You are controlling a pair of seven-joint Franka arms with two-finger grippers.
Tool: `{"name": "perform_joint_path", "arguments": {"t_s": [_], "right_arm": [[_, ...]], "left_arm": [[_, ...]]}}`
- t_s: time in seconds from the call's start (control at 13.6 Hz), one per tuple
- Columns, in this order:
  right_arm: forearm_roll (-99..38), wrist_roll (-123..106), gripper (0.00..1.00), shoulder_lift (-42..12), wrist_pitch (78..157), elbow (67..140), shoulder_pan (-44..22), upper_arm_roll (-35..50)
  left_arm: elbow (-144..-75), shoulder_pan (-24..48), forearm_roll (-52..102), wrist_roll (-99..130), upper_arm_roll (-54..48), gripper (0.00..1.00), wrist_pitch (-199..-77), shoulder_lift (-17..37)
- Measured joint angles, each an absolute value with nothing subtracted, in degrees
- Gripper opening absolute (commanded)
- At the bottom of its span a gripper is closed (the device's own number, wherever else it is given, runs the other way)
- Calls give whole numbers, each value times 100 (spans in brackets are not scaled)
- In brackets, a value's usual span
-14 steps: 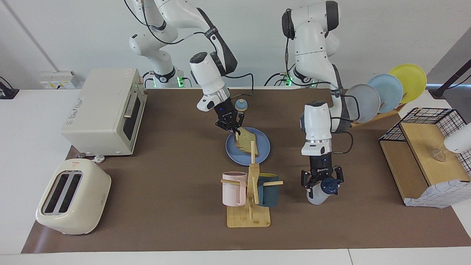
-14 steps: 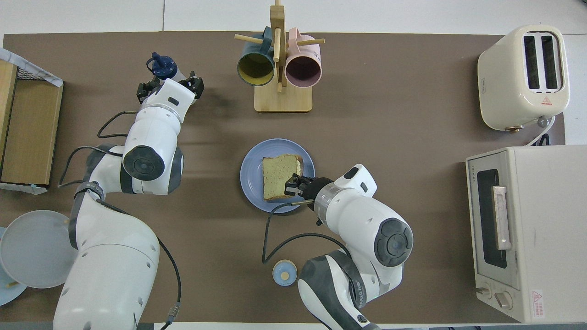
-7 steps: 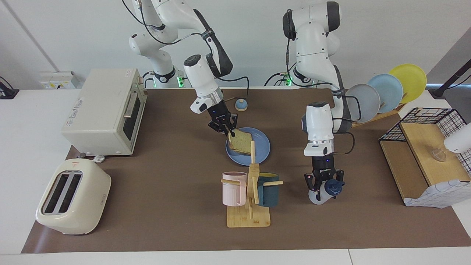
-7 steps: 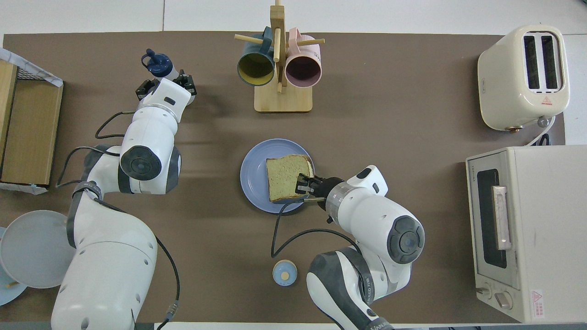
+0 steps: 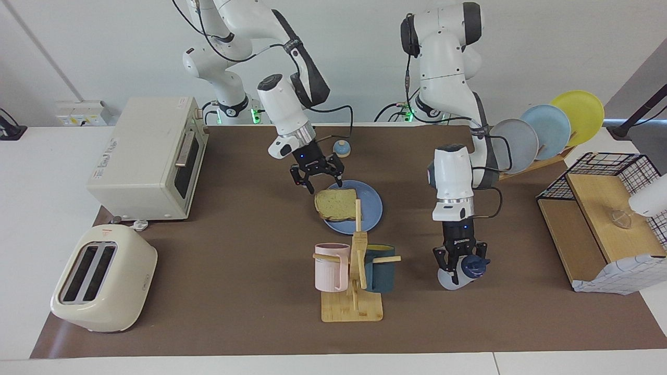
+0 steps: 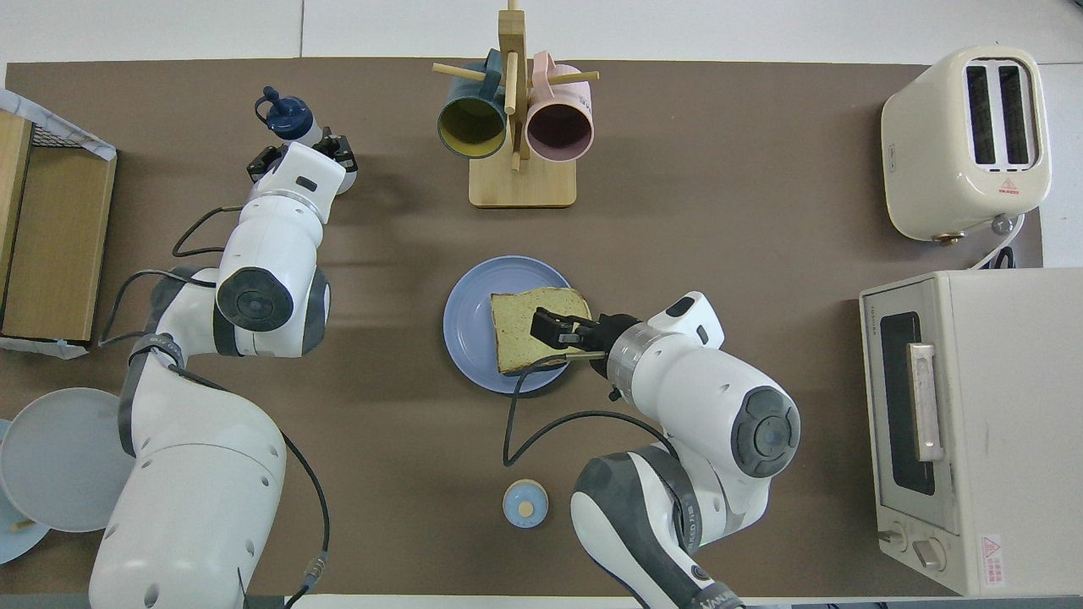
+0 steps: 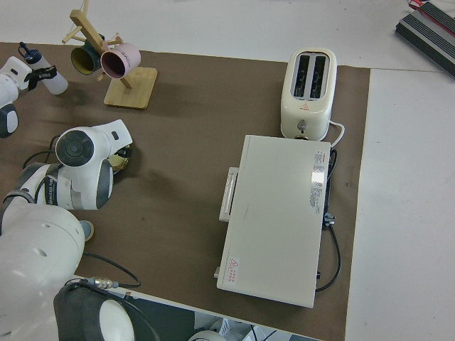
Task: Put bread on plate and add seasoning
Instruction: 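Release the toast and withdraw the right gripper while the left lifts the bottle, then bring the bottle with the left gripper beside the plate near the robot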
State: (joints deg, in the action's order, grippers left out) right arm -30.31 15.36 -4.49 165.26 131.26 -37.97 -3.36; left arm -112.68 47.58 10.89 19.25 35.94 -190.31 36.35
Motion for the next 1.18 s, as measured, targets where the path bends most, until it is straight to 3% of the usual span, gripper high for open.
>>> {"name": "perform_joint_path", "arguments": {"t_s": [0.22, 0.44, 0.74, 1.18], "right_arm": [[-3006, 1110, 100, -359, 15220, 12507, -3119, -364], [-2243, 929, 100, -256, 13480, 11612, -2351, -381], [-1102, 920, 100, -175, 11867, 10798, -1865, -393], [-220, 919, 100, 510, 10127, 10636, -1237, -399]], "left_arm": [[-11093, 4691, 1089, 1925, 3595, 0, -18693, 3560], [-10687, 4691, 1088, 1692, 3598, 0, -17485, 3117], [-10485, 4701, 1088, 653, 3593, 0, -15668, 1925], [-10475, 4781, 1087, -514, 3441, 0, -13280, 288]]}}
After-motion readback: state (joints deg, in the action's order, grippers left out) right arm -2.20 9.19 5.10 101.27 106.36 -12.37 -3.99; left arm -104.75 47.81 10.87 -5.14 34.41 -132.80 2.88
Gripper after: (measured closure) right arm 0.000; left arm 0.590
